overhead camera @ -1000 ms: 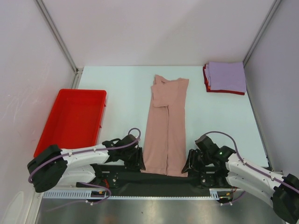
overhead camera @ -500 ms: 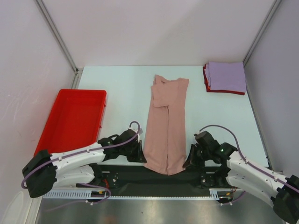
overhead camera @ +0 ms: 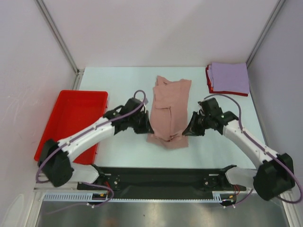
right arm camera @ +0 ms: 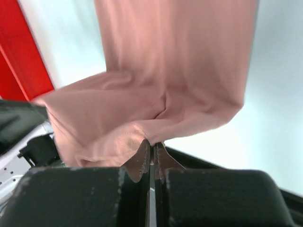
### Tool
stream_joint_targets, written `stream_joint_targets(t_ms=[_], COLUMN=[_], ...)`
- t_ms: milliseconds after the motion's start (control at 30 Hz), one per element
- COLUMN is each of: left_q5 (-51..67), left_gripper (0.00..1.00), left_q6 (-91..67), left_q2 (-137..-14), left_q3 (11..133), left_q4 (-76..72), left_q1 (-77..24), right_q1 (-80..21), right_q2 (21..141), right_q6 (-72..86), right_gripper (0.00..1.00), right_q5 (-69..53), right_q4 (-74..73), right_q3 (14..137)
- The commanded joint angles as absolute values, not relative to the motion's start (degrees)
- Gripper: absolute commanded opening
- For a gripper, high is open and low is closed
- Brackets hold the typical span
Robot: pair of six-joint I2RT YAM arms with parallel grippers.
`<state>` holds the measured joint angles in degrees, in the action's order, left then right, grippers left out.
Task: Fold and stack the t-shirts
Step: Fold the tshirt
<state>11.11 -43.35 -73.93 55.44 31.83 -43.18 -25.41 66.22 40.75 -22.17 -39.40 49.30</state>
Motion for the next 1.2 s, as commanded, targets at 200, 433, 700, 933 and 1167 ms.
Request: stream_joint_targets(t_ms=[200, 433, 700, 933, 1167], left_q5=[12.66, 12.48, 12.92, 14.24, 14.59], left_gripper=[0.0, 0.0, 0.0, 0.0, 0.02], left_q6=[-29.55, -26.63, -26.46, -26.63, -26.1], left_q2=[-99.89, -111.96, -119.0, -123.92, -125.86], left_q3=[80.14, 92.63, 100.63, 106.78, 107.49], left_q4=[40.6, 44.83, 46.49, 46.58, 47.11], left_q1=[-33.93, -30.95, -27.95, -27.16, -26.9], right_q1=[-16.88, -13.71, -11.61, -10.72, -9.67], right_q2=[88.58, 98.78, 107.83, 111.18, 111.27], right_q6=[26.46, 23.38, 22.76, 23.47, 23.47], right_gripper=[0.0, 0.0, 0.0, 0.0, 0.0], right_q5=[-27.25, -27.69, -28.74, -28.3, -27.86], right_q4=[-39.55, -39.46, -39.9, -39.81, -39.29], right_q3=[65.73, 73.99, 82.35, 84.29, 84.2])
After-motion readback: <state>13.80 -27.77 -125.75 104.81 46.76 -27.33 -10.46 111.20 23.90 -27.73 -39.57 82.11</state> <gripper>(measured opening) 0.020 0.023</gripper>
